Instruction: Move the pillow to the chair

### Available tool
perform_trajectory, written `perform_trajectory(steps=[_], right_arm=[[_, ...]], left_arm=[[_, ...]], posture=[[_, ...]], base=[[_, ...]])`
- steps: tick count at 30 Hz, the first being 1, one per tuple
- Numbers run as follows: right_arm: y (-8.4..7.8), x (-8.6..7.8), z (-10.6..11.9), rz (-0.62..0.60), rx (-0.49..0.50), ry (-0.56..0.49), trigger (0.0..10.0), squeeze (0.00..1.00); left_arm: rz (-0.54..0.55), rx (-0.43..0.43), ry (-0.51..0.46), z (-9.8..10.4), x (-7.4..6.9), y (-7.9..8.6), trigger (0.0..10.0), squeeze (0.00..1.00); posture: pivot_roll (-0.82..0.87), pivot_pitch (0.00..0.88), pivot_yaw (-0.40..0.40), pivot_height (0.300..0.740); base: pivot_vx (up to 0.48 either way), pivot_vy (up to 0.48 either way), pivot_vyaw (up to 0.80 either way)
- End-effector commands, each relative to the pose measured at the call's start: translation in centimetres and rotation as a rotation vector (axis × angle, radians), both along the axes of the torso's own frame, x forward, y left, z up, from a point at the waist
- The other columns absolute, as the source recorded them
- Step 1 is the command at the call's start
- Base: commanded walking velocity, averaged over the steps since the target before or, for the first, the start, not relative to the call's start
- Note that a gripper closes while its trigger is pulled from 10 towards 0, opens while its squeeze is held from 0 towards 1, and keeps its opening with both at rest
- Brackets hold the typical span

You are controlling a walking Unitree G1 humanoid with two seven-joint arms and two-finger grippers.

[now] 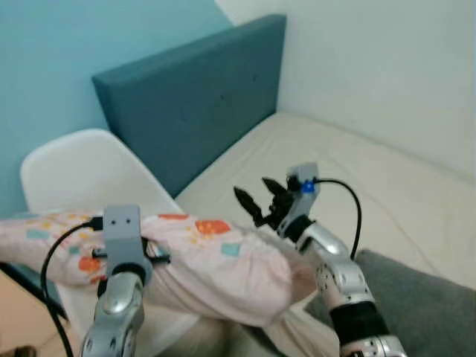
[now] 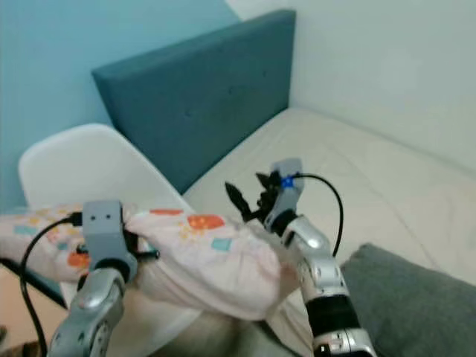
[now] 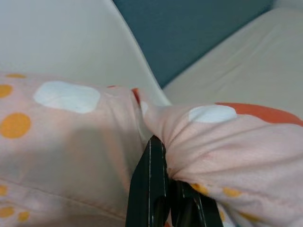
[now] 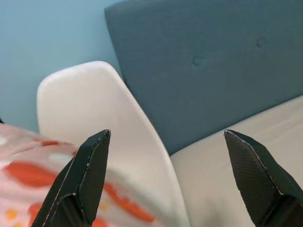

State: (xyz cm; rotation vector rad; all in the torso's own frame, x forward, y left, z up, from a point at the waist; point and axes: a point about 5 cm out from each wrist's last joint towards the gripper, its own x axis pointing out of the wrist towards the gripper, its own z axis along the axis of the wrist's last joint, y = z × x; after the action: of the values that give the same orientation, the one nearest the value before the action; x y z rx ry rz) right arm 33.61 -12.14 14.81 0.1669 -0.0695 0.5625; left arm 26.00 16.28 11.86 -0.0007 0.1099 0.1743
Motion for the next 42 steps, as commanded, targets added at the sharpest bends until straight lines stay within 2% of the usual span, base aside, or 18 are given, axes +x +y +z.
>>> perform_trajectory(steps=[1, 6, 12, 18, 27, 32, 42], right_arm=[[0.7, -0.1, 0.0, 0.013, 0.006, -0.004, 10.0, 0.0], [0.2, -0.2, -0.2, -0.012, 0.006, 0.002, 10.0, 0.0], [0.2, -0.2, -0.2, -0.009, 0.001, -0.009, 10.0, 0.0], [0.3, -0.1, -0.1, 0.007, 0.004, -0.013, 10.0, 0.0], [0.8, -0.3, 0.1, 0.045, -0.027, -0.035, 10.0, 0.0], [1.1, -0.5, 0.1, 0.056, -0.063, -0.051, 10.0, 0.0], [1.6, -0.8, -0.1, 0.097, -0.105, -0.068, 10.0, 0.0]], left_arm=[[0.009, 0.013, -0.071, 1.1, 0.1, 0.3, 10.0, 0.0], [-0.035, 0.065, -0.058, 0.6, 0.0, 0.4, 10.0, 0.0], [-0.029, 0.041, -0.074, 0.7, 0.1, 0.6, 10.0, 0.0], [-0.056, 0.04, -0.116, 1.6, 0.4, 0.1, 10.0, 0.0], [-0.067, 0.012, -0.128, 1.7, 0.9, -0.4, 10.0, 0.0], [-0.062, -0.002, -0.12, 1.5, 0.9, -0.3, 10.0, 0.0], [-0.039, -0.012, -0.108, 1.2, 1.0, 0.0, 10.0, 0.0]], posture=[[0.07, 0.0, -0.036, 0.74], [0.07, 0.0, -0.032, 0.74], [0.07, 0.0, -0.034, 0.74], [0.07, 0.0, -0.043, 0.74], [0.06, 0.0, -0.041, 0.74], [0.06, 0.0, -0.038, 0.74], [0.06, 0.0, -0.035, 0.74]], base=[[0.0, 0.0, 0.71], [0.0, 0.0, 0.72], [0.0, 0.0, 0.71], [0.0, 0.0, 0.73], [0.0, -0.468, 0.0], [0.0, -0.475, 0.79], [0.0, 0.0, 0.4]])
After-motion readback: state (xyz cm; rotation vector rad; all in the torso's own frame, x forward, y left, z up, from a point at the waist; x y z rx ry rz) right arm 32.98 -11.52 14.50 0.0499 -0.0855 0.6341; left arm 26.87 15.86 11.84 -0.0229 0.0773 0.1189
